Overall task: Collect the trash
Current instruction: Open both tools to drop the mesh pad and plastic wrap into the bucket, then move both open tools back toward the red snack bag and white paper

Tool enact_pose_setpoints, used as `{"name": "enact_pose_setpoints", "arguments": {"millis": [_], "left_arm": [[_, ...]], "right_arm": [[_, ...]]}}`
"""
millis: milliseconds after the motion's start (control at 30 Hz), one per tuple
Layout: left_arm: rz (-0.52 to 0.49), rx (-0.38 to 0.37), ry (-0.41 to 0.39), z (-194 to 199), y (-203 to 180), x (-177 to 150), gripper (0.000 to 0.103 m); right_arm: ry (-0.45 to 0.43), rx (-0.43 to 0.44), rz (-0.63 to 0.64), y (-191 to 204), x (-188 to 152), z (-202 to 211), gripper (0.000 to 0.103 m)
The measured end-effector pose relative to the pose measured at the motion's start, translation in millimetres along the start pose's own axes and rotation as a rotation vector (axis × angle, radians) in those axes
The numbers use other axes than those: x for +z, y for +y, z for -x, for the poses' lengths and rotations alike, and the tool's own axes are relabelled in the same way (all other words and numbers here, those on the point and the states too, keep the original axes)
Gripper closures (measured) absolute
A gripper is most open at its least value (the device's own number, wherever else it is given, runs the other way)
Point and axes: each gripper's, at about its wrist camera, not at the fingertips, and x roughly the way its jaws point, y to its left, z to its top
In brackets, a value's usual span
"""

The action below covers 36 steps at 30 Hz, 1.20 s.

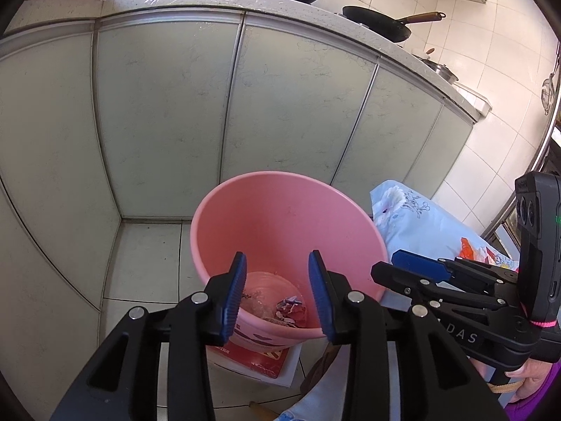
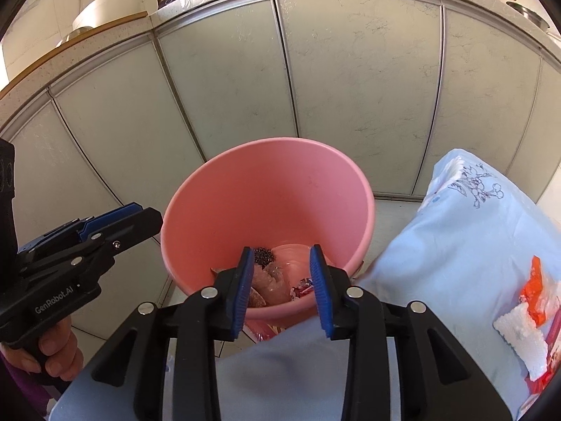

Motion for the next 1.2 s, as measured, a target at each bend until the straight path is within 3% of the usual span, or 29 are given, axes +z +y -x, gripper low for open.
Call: {"name": "enact_pose_setpoints", "arguments": {"millis": [800, 1200], "left_arm": [[-0.139, -0.112, -0.007, 41.7, -63.9, -13.0, 0.067], [-0.199, -0.194, 0.033, 43.9, -106.5, -25.5, 0.067]], "right_arm": [[-0.026, -0.089, -0.066, -16.2, -66.6, 89.1, 0.069], [-0.053, -0.182, -0.147, -52.4, -112.9, 138.8, 0.069]]}}
